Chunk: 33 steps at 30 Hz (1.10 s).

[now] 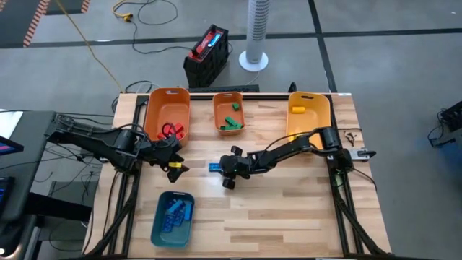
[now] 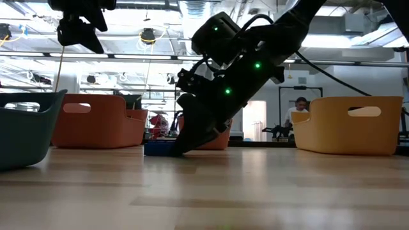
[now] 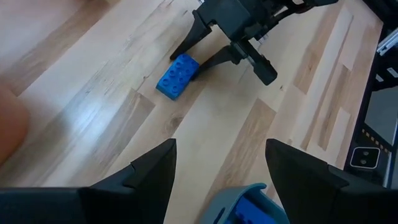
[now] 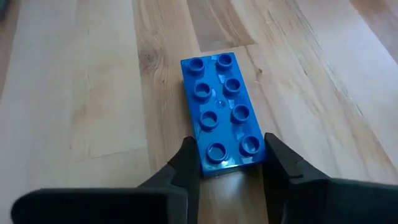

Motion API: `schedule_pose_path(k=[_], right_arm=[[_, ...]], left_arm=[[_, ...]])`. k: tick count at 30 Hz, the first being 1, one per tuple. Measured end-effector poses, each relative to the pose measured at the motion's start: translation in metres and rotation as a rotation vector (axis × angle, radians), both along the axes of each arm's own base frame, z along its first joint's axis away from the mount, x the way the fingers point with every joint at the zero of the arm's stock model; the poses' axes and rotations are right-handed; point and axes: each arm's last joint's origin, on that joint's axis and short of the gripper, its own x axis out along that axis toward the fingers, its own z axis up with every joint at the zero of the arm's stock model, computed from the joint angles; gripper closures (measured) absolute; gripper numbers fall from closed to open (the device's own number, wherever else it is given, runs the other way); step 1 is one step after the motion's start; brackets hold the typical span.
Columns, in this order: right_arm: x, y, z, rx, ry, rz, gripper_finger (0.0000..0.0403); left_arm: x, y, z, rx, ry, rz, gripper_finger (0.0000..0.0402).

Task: Sort blocks
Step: Put the blue game piece into the blue bin

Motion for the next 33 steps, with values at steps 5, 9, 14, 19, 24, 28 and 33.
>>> schedule_pose_path(k=[5, 9, 14, 19, 24, 28, 33], right_arm=[[0.003, 0.000, 0.013, -0.010, 0.023, 0.019, 0.0272], [0.012, -0.002, 0.039, -0.065, 0.008, 0.068, 0.0271], [0.019, -0.010, 0.069, -0.105, 0.003, 0.085, 0.0272], [0.023, -0.018, 0.104, -0.118, -0.011, 0.067, 0.0272], [0.012, -0.016, 0.137, -0.198, 0.013, 0.069, 0.0272], [-0.006, -0.016, 0.158, -0.274, 0.049, 0.011, 0.0272], [-0.012, -0.003, 0.173, -0.384, 0.018, 0.005, 0.0272]], left_arm=[[0.000, 0.000, 0.000, -0.007, 0.001, 0.002, 0.0162], [0.000, -0.001, 0.000, -0.020, 0.005, -0.018, 0.0162], [-0.001, -0.001, 0.000, -0.022, 0.011, -0.021, 0.0162], [0.000, -0.001, 0.000, -0.038, 0.010, -0.007, 0.0162], [-0.003, 0.000, 0.001, -0.033, 0.003, -0.016, 0.0162], [-0.008, 0.001, 0.006, -0.026, -0.030, -0.006, 0.0162], [-0.008, 0.003, 0.012, -0.007, -0.096, 0.022, 0.0162]])
